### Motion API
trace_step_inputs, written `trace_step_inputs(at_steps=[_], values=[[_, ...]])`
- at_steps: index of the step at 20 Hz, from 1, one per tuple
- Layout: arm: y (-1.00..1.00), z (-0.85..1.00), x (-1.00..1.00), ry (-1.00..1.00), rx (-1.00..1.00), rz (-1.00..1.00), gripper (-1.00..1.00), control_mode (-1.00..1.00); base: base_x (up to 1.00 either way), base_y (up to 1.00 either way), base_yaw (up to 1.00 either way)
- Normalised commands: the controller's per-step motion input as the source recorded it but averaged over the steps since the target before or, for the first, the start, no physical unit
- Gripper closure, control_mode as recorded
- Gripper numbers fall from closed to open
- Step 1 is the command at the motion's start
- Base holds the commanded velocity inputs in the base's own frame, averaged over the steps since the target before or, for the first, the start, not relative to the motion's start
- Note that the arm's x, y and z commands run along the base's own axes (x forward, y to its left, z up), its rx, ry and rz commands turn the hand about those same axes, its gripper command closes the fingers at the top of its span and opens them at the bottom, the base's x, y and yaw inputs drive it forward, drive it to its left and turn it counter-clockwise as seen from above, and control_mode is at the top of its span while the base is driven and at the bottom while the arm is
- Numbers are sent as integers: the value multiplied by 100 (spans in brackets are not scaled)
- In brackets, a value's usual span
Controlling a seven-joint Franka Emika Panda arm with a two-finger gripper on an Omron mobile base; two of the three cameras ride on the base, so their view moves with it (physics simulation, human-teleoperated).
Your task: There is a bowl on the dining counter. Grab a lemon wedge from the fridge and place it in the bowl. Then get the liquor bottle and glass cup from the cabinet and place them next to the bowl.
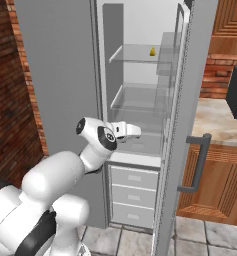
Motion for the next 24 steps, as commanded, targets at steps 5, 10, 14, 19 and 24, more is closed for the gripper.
trace_step_inputs(at_steps=[5,10,14,19,24], values=[[100,-2,0,-34,35,2,-100,-100,0,0,0],[100,-21,0,-29,49,13,-100,-100,0,0,0],[76,-21,0,-21,59,20,-100,-100,0,0,0],[39,-2,-7,-1,58,33,-100,-100,0,0,0],[3,36,-19,4,41,30,-100,-100,0,0,0]])
